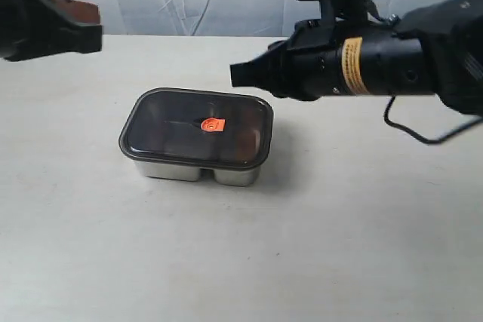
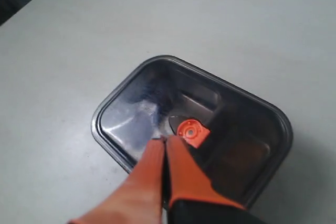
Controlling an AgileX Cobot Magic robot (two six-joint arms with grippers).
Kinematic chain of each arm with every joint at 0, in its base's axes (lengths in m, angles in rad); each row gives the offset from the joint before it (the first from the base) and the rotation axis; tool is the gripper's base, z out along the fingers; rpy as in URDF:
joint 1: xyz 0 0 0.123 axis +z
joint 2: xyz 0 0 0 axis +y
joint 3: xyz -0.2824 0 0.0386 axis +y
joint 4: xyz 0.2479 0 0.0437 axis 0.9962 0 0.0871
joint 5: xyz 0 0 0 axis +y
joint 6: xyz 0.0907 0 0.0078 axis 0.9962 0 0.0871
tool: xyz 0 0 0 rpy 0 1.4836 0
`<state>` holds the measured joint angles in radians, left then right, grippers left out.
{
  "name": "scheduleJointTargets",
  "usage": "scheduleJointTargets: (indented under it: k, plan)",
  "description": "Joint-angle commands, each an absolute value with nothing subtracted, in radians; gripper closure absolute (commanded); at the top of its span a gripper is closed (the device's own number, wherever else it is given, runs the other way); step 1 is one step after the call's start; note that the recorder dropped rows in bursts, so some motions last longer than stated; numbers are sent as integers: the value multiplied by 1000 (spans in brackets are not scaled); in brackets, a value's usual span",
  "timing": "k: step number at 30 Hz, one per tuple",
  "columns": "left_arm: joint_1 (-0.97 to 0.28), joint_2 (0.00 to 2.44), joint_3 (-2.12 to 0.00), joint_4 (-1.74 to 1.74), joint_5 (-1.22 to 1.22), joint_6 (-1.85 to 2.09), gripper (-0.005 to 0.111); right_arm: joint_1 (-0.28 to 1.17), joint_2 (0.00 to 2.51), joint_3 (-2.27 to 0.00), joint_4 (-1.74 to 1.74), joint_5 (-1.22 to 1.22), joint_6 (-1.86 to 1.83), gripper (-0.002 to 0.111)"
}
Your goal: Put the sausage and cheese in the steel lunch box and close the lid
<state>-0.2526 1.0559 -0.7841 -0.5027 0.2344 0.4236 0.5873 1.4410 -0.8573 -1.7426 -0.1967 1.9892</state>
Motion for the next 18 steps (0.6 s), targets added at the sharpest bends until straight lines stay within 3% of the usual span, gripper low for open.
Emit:
scheduleJointTargets:
  k: [1, 7, 12, 18]
  plan:
    - [-253, 724, -643, -578, 344, 420, 107, 703, 1252, -689, -1744, 28, 1989, 109]
    - [-251, 312, -576, -586, 561, 361, 107, 845, 1080, -569, -1744, 111, 1989, 109]
    - [-251, 77, -576, -313, 734, 139, 107, 953, 1012, -475, -1648, 287, 1989, 109]
    - [-251, 0, -585, -31, 993, -73, 107, 1094, 994, -418, -1575, 491, 1989, 109]
